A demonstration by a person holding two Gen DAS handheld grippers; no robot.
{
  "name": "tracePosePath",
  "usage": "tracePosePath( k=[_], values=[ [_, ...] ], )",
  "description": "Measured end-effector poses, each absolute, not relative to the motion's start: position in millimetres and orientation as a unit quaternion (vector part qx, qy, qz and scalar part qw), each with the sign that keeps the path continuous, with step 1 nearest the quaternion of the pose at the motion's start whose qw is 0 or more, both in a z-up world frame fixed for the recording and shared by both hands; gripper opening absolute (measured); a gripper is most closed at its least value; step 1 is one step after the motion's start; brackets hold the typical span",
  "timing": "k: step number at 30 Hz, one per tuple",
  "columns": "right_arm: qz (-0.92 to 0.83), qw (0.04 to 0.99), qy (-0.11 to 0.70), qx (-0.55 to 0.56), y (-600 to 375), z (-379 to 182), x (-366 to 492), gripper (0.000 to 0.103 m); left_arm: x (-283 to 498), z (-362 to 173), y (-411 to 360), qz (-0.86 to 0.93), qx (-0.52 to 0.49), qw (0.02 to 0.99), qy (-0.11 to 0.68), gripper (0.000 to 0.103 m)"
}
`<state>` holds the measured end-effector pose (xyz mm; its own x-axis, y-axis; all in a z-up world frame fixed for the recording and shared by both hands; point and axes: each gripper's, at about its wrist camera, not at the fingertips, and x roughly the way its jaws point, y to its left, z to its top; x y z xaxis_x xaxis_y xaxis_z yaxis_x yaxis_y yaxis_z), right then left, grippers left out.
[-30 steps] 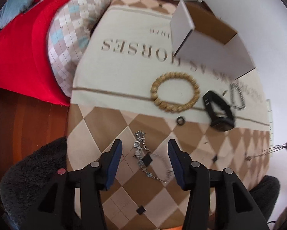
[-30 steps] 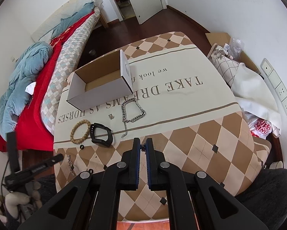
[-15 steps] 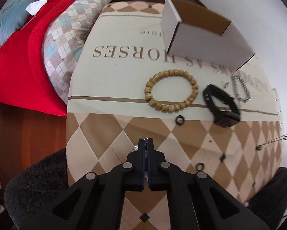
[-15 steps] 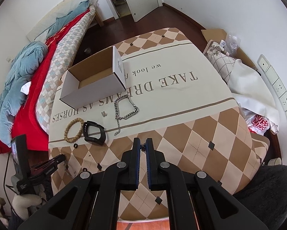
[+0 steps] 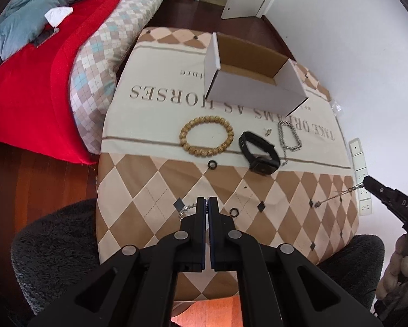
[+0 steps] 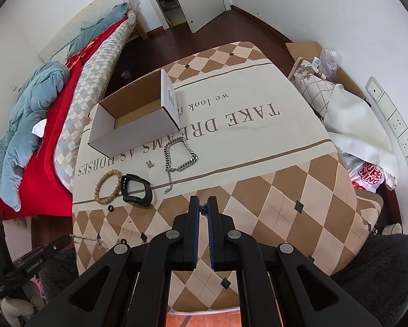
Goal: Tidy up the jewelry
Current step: 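Lift the charm bracelet with the left tool while the right tool lifts the necklace, then carry both pieces over the white box and open both tools inside it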
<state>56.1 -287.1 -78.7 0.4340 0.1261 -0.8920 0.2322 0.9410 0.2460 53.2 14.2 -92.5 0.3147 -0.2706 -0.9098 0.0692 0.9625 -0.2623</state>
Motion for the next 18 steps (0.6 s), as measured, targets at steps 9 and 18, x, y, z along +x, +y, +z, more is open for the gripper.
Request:
tracePosePath(
  k=[9, 18],
  values=[
    [-0.005, 0.845, 0.508, 0.165, -280.6, -44.2, 63.6, 0.006, 68.5, -41.7, -10.2, -0.153, -0.082, 0.83, 0.531, 0.0],
    [0.029, 0.876, 0.458, 0.15, -263.4, 12.7, 110.3, 0.006, 126.2, 1.7, -35.0, -0.166, -0.064, 0.856, 0.485, 0.0]
  ],
)
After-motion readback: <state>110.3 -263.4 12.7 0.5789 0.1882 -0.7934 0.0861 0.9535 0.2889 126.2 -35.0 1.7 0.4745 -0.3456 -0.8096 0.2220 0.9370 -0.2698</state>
